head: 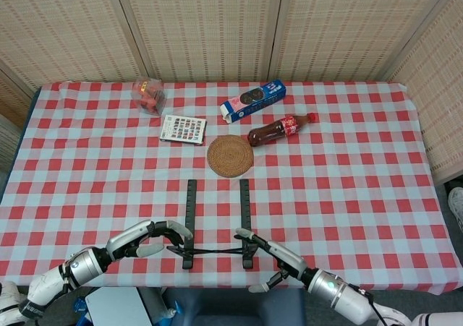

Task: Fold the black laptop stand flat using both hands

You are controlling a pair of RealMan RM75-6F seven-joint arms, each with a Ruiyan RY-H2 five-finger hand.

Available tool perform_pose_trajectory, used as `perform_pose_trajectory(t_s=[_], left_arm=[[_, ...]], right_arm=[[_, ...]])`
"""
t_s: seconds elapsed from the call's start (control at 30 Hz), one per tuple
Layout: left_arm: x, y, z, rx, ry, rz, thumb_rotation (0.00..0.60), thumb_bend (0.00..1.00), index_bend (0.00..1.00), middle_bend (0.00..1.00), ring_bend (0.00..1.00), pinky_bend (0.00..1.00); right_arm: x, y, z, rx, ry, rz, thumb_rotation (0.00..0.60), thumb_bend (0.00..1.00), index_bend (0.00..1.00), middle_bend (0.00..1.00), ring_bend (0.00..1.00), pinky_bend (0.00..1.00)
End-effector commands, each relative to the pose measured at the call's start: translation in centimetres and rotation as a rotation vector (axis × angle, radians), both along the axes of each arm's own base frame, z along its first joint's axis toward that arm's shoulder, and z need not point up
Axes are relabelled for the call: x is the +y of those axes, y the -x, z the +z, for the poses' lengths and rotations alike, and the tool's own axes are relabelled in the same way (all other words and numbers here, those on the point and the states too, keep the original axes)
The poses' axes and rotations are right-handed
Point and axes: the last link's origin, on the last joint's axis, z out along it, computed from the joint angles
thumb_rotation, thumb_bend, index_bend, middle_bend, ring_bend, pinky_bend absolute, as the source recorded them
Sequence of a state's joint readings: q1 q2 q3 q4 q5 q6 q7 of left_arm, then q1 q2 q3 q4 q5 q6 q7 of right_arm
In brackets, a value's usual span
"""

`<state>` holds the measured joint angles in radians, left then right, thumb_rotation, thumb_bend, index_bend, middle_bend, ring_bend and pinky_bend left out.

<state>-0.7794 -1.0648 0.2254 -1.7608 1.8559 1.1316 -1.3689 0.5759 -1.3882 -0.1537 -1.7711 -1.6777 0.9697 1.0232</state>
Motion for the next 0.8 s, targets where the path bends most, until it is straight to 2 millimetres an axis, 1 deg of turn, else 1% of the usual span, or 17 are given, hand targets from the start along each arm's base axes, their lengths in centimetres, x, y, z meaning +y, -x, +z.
perform_pose_trajectory(t_s=[0.03,0.33,0.6,0.67,0.73,0.8], left_arm=[[0.02,-0.03,-0.04,0.001,0.001,0.0,0.177,0.17,0.26,0.26,0.3,0.31],[0.07,-0.08,-0.19,0.009,0.003,-0.003,0.18,0.17,0.26,0.26,0.3,0.31],[-0.14,-0.09,-0.23,0.024,0.006,-0.017,0.186,0.17,0.26,0.26,0.3,0.31],[0.05,0.08,-0.19,0.033,-0.011,-0.017,0.212,0.17,0.26,0.26,0.3,0.31],[0.26,0.29,-0.12,0.049,-0.037,-0.025,0.263,0.17,0.26,0.26,0.3,0.31],[0.47,0.53,-0.04,0.072,-0.073,-0.038,0.326,0.17,0.25,0.26,0.3,0.31]], right_arm=[[0.3,0.12,-0.23,-0.002,-0.017,-0.009,0.6,0.0,0.0,0.07,0.0,0.0],[0.89,0.39,-0.5,-0.002,-0.039,-0.012,0.6,0.0,0.0,0.07,0.0,0.0],[0.96,0.38,-0.47,-0.003,-0.04,-0.009,0.6,0.0,0.0,0.07,0.0,0.0],[0.87,0.32,-0.31,-0.005,-0.032,-0.004,0.6,0.0,0.0,0.07,0.0,0.0],[0.75,0.21,-0.04,-0.009,-0.021,-0.002,0.6,0.0,0.0,0.07,0.0,0.0],[0.63,0.07,0.34,-0.018,-0.008,-0.003,0.6,0.0,0.0,0.07,0.0,0.0]])
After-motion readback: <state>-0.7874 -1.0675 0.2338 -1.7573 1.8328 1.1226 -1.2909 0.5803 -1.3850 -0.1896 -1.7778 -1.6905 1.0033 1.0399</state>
